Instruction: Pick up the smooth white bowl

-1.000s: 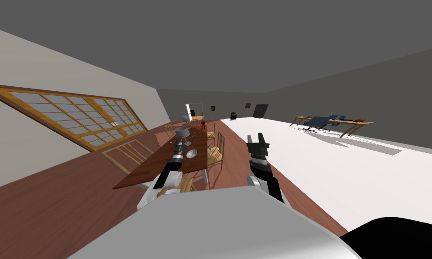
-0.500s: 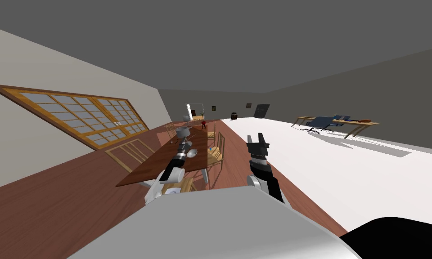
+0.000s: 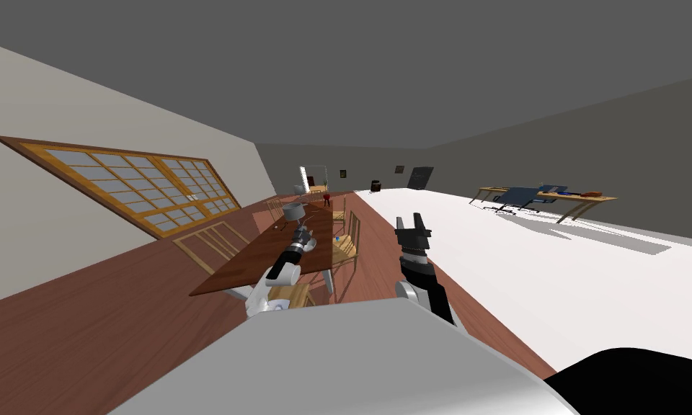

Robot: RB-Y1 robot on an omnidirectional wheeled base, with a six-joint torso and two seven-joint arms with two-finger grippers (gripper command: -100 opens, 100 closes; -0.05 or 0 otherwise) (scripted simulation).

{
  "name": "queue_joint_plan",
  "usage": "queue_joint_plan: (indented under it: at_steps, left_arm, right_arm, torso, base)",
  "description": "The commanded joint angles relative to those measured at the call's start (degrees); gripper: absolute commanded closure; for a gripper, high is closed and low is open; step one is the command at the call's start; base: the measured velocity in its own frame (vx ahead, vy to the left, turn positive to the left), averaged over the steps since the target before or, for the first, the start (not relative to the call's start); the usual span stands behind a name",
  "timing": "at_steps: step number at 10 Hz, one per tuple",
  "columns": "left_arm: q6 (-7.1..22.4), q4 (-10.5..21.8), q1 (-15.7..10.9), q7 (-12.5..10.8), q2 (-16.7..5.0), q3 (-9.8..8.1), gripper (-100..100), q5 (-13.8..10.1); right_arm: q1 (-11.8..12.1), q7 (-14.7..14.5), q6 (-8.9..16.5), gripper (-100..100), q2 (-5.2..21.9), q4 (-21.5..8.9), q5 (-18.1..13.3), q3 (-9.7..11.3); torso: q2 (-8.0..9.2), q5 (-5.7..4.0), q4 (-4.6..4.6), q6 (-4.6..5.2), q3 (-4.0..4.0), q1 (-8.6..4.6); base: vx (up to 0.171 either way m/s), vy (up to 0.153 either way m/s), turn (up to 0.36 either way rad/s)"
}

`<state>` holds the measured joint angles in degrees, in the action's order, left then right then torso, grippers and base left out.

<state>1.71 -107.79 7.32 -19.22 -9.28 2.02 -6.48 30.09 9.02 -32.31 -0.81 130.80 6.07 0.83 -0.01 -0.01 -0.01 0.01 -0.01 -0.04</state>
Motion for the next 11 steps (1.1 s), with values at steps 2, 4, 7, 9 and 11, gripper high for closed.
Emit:
queue_joint_plan:
  at_steps: [2,4,7,9,11]
  left_arm:
    - [4.08,2.26,-2.25,-1.42,-0.71,0.49,-100,-1.2]
    - [7.28,4.44,-3.94,-2.23,-1.11,0.9,-100,-1.86]
    - [11.08,6.68,-5.61,-3.02,-1.6,1.3,-100,-2.48]
    - [13.97,8.98,-7.27,-3.79,-2.16,1.69,-100,-3.07]
    - [16.83,11.31,-8.89,-4.54,-2.81,2.08,-100,-3.62]
  right_arm:
    - [0.0,0.0,0.0,0,0.0,0.0,0.0,0.0]
    - [0.0,0.0,0.0,0,0.0,0.0,0.0,0.0]
    - [0.0,0.0,0.0,0,0.0,0.0,0.0,0.0]
    - [0.0,0.0,0.0,0,0.0,0.0,0.0,0.0]
    - [0.0,0.0,0.0,0,0.0,0.0,0.0,0.0]
  torso:
    - [0.01,-0.01,0.01,-0.01,0.01,0.01]
    - [0.01,-0.01,0.0,-0.01,0.01,0.0]
    - [-0.01,0.0,0.0,0.0,0.0,0.01]
    - [-0.03,0.0,0.0,0.0,-0.02,0.01]
    - [-0.02,0.0,0.0,-0.01,-0.01,0.02]
  base:
    - [-0.004,-0.011,0.012]
    - [-0.003,-0.01,0.008]
    - [0.0,-0.008,0.001]
    - [0.003,-0.008,-0.004]
    - [0.006,-0.007,-0.006]
